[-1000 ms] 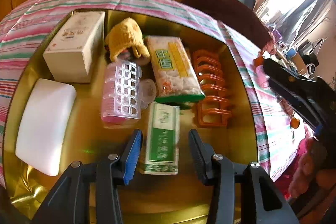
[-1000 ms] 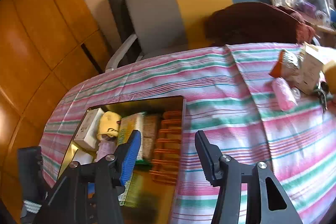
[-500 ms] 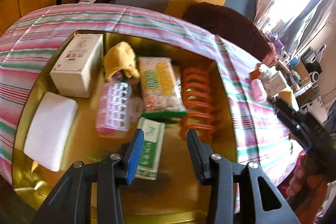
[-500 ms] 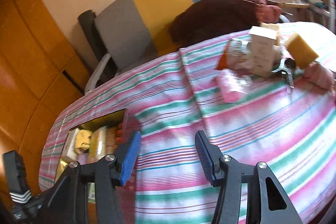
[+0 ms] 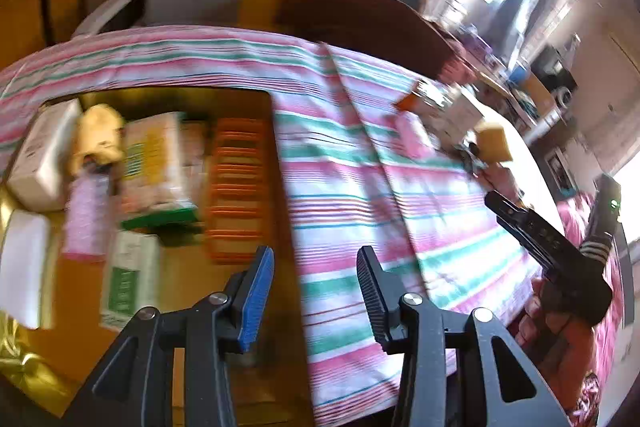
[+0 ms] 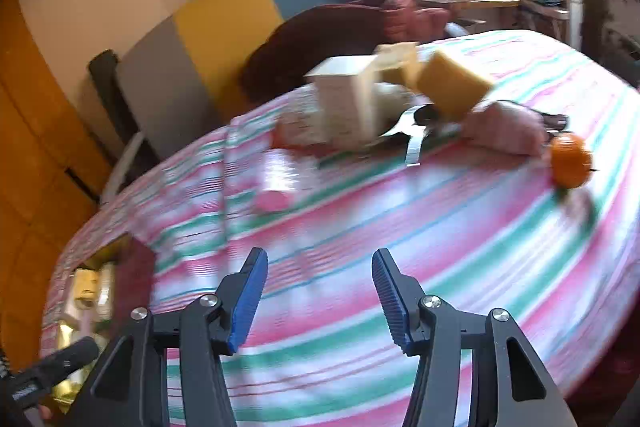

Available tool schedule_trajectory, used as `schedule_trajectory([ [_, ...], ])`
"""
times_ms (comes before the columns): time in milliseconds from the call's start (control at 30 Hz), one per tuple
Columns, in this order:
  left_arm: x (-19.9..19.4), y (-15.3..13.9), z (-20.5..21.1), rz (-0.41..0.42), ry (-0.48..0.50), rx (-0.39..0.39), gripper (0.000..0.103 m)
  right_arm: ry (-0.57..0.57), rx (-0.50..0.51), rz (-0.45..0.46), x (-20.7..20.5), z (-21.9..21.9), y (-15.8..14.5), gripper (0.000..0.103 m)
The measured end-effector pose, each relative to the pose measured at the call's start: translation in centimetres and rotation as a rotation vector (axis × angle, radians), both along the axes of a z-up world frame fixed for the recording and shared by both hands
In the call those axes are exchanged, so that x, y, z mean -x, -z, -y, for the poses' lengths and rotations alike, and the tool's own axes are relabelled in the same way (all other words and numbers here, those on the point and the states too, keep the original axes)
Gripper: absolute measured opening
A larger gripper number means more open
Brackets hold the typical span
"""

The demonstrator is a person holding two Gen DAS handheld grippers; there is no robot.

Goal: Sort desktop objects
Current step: 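Move both open tools from the gold tray back to the pile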

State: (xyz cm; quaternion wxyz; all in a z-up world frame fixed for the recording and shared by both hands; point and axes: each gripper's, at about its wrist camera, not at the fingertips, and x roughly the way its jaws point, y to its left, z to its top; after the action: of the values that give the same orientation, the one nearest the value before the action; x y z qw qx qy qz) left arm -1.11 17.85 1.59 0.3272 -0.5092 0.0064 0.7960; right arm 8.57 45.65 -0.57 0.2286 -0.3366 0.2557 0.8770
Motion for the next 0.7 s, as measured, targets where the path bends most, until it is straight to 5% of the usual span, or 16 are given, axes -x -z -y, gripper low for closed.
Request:
schedule_trajectory([
  [333,-2.8,1.9,-7.6,0.052,0.163,0.048,0.045,0.242,-0.197,0.079,-6.6,-8.8,0.9,0.063],
  [700,-1.0,3.5,-14.3,0.069,0.168,0.1,0.048,0.301,-0.147,0.051,-6.8,-17.8,2.4,0.059],
])
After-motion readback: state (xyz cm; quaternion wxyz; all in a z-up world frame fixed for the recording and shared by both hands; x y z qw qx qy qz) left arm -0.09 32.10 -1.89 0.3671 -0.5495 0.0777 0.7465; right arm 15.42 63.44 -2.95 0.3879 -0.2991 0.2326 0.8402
